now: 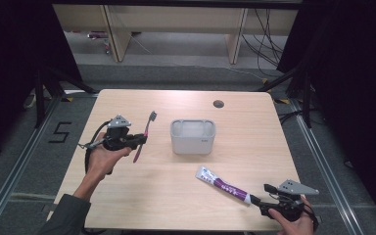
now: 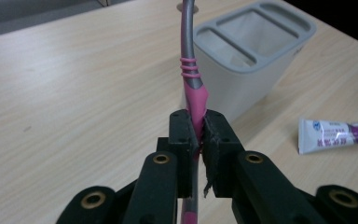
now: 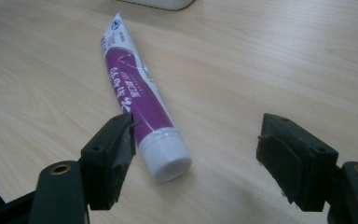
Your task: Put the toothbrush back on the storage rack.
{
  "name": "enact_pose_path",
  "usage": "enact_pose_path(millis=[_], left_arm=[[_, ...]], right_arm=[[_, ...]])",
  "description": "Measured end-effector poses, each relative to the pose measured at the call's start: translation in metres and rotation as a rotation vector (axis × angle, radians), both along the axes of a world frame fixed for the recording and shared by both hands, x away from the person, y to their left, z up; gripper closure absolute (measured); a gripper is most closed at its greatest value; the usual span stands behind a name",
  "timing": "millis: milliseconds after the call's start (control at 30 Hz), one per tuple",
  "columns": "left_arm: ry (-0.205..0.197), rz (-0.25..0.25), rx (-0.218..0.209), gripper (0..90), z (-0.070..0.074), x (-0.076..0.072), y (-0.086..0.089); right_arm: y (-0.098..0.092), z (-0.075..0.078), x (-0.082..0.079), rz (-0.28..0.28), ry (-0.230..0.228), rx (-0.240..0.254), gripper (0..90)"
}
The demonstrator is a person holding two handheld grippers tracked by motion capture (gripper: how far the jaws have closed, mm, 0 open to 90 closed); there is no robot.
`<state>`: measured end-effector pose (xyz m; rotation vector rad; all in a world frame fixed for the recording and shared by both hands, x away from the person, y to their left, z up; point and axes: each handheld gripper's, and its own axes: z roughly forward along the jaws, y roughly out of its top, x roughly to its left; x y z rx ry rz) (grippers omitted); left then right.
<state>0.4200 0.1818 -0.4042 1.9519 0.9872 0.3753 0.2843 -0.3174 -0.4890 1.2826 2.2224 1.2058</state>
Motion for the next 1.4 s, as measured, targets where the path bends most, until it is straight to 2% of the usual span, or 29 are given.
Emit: enact_pose_path(millis=[33, 67, 133, 200, 333, 367, 433, 467, 600, 667, 700, 767, 1133, 1400], left_arm=[[-0.008, 0.002, -0.01, 82.1, 0.001, 0.0, 0.0], [-0.031, 0.02, -0.038, 82.1, 0.003, 0.0, -0.001], [-0.042, 0.027, -0.049, 82.0, 0.005, 0.001, -0.001], [-0.076, 0.034, -0.075, 82.0, 0.009, 0.002, -0.002], [-0.096, 0.046, -0.108, 82.0, 0.012, 0.004, -0.005], [-0.112, 0.052, -0.131, 82.1, 0.014, 0.005, -0.008], [-0.111, 0.048, -0.145, 82.1, 0.016, 0.006, -0.01], [-0.126, 0.057, -0.161, 82.0, 0.018, 0.007, -0.013], [-0.137, 0.056, -0.184, 82.0, 0.022, 0.012, -0.02], [-0.14, 0.058, -0.186, 82.1, 0.023, 0.013, -0.022], [-0.147, 0.059, -0.195, 82.0, 0.026, 0.015, -0.027], [-0.155, 0.061, -0.204, 82.0, 0.029, 0.017, -0.031], [-0.181, 0.059, -0.24, 82.1, 0.044, 0.034, -0.057], [-0.174, 0.064, -0.23, 82.0, 0.045, 0.044, -0.071]], right_arm=[[0.0, 0.0, 0.0, 0.0, 0.0, 0.0, 28.0], [0.0, 0.0, 0.0, 0.001, -0.001, 0.0, 28.0], [0.0, 0.0, 0.0, 0.001, -0.001, -0.001, 28.0], [-0.001, 0.0, 0.0, 0.002, -0.007, 0.0, 28.0], [0.0, 0.0, 0.0, 0.001, -0.002, 0.0, 28.0], [0.0, 0.0, 0.0, 0.002, -0.002, -0.001, 28.0], [0.0, 0.0, 0.0, 0.002, -0.001, -0.001, 28.0], [0.0, 0.0, 0.0, 0.003, -0.001, -0.001, 28.0], [-0.001, 0.0, 0.0, 0.001, -0.004, -0.001, 28.0], [-0.001, 0.0, 0.0, 0.004, -0.002, 0.003, 28.0], [-0.001, 0.001, 0.0, -0.001, 0.0, -0.014, 28.0], [0.0, -0.001, 0.001, 0.003, -0.005, 0.005, 28.0], [-0.002, 0.0, 0.001, 0.006, -0.011, -0.002, 28.0], [-0.002, 0.0, 0.001, 0.008, -0.008, 0.003, 28.0]])
